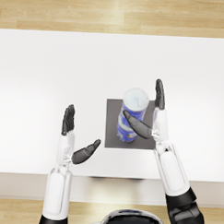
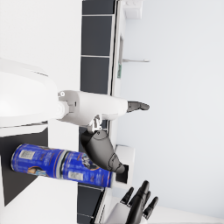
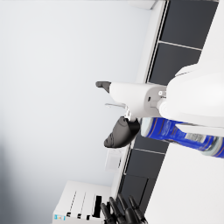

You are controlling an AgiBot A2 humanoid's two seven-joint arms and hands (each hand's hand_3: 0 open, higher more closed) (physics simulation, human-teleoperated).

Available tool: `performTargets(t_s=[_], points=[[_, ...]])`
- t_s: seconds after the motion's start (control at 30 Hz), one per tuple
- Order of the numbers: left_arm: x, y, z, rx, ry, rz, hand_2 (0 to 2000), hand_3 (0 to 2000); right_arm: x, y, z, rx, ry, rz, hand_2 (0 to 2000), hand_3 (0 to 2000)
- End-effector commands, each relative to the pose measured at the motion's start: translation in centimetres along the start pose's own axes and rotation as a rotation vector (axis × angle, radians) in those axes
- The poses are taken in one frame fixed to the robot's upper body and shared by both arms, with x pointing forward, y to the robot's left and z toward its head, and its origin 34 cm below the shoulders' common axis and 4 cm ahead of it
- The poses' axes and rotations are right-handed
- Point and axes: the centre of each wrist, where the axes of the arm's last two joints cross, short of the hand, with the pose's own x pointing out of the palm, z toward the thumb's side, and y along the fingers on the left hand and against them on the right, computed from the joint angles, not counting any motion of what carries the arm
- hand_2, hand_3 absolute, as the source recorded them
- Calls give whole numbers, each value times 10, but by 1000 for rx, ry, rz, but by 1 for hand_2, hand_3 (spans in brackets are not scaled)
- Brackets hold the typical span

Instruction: Pick up the blue can on the left and place it in the middle, then pick up the blue can on the right and place it on top of the can in the middle

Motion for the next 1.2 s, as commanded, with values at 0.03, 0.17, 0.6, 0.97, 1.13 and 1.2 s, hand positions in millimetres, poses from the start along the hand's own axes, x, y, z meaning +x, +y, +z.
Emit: performTargets(t_s=[0.03,0.17,0.6,0.97,1.13,1.2], points=[[3,10,16,77,-4,-10,0,0,-6,-1,33,-118,-50,-32,0,0],[6,16,38,170,-5,-14,0,0,-17,6,60,-221,-93,-77,0,0],[-35,35,83,359,82,120,0,0,-92,29,72,-532,-20,-126,0,0],[-35,29,70,309,67,132,0,0,-95,30,62,-504,-20,-133,0,0],[-35,29,70,307,66,133,0,0,-95,30,62,-503,-20,-135,0,0],[-35,29,70,307,66,133,0,0,-95,30,62,-503,-20,-135,0,0]])
